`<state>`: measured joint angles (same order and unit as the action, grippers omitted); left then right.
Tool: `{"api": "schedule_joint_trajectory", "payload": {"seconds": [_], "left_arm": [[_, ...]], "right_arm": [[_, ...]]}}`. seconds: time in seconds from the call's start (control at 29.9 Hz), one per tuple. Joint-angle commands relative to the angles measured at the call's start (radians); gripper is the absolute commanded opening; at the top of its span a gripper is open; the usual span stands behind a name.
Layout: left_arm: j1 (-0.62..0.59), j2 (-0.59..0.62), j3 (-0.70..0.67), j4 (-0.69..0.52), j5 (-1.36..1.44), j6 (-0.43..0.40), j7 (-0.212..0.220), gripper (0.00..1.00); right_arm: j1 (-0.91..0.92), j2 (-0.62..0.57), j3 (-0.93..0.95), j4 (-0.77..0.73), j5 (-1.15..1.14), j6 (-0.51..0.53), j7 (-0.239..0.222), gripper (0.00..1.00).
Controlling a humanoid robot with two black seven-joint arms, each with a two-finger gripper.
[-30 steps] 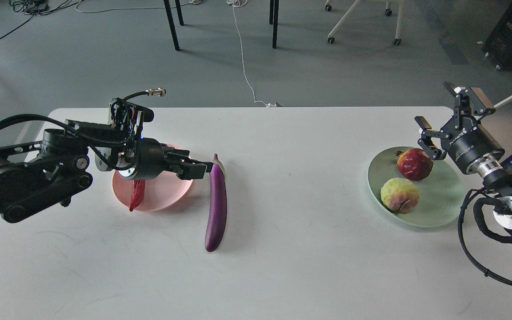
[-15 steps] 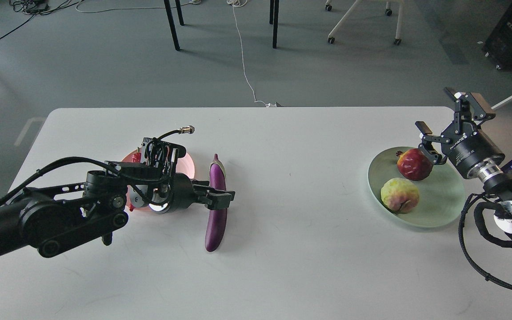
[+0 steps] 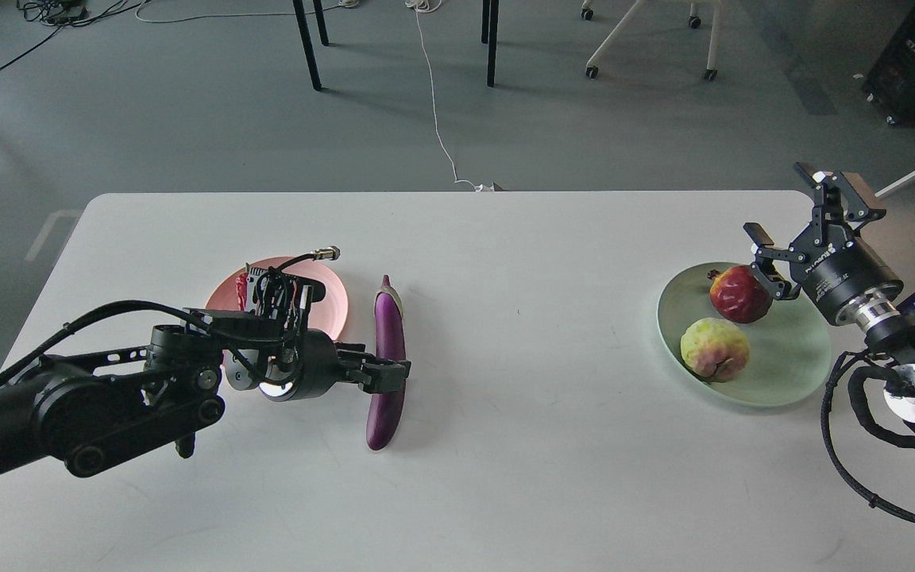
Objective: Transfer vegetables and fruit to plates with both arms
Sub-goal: 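Move the left gripper to the purple eggplant and grasp it, then lift the eggplant onto the pink plate and release it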
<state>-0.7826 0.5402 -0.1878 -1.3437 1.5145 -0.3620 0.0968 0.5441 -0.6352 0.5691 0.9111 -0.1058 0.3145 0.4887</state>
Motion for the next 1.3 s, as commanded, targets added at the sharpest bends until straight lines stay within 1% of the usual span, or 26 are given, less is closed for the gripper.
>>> {"api": "schedule_joint_trajectory", "payload": {"seconds": [0.0,0.07,0.17,0.2,0.3,0.33,0.5,0.64,0.74,0.84,1.0,1.17,1.24,1.27], "left_arm": [[0.008,0.000,0.004,0.000,0.000,-0.003,0.000,0.79],[0.013,0.000,0.004,0.000,0.000,-0.005,0.000,0.75],[0.013,0.000,0.005,0.000,0.000,-0.006,0.000,0.62],[0.013,0.000,0.005,0.000,0.000,-0.006,0.000,0.57],[0.013,0.000,0.007,0.000,0.000,-0.011,0.001,0.34],[0.013,0.000,0.007,0.000,0.001,-0.011,0.001,0.29],[0.010,0.003,0.004,0.000,-0.002,-0.014,0.001,0.19],[-0.003,0.021,-0.015,-0.008,-0.028,-0.015,0.000,0.17],[-0.015,0.070,-0.067,-0.015,-0.085,-0.023,-0.002,0.17],[-0.026,0.110,-0.096,-0.015,-0.131,-0.055,-0.005,0.17],[-0.021,0.202,-0.108,-0.015,-0.151,-0.060,-0.023,0.18],[-0.007,0.233,-0.105,-0.005,-0.152,-0.049,-0.048,0.19],[0.003,0.233,-0.105,-0.003,-0.154,-0.048,-0.049,0.21],[0.008,0.233,-0.105,-0.003,-0.154,-0.043,-0.049,0.26]], "right_arm": [[0.000,0.000,0.000,0.000,0.000,0.000,0.000,0.98],[0.000,0.000,-0.002,0.000,0.000,0.000,0.000,0.98],[0.000,0.000,-0.002,0.002,0.000,0.000,0.000,0.98],[0.000,0.000,-0.002,0.000,0.000,0.000,0.000,0.98],[0.000,0.000,-0.003,0.002,0.000,0.000,0.000,0.98],[0.000,0.000,-0.003,0.002,0.000,0.000,0.000,0.98],[0.000,0.000,-0.005,0.002,0.000,0.000,0.000,0.98],[0.000,-0.001,-0.005,0.002,0.000,0.000,0.000,0.98],[0.000,0.000,-0.005,0.002,0.000,0.000,0.000,0.98],[0.000,0.000,-0.006,0.002,0.000,0.000,0.000,0.98],[0.000,0.005,-0.006,0.003,0.000,0.000,0.000,0.98],[0.000,0.006,-0.008,0.002,0.000,0.000,0.000,0.98],[0.000,0.006,-0.008,0.003,0.000,0.000,0.000,0.98],[0.000,0.006,-0.008,0.002,0.000,0.000,0.000,0.98]]}}
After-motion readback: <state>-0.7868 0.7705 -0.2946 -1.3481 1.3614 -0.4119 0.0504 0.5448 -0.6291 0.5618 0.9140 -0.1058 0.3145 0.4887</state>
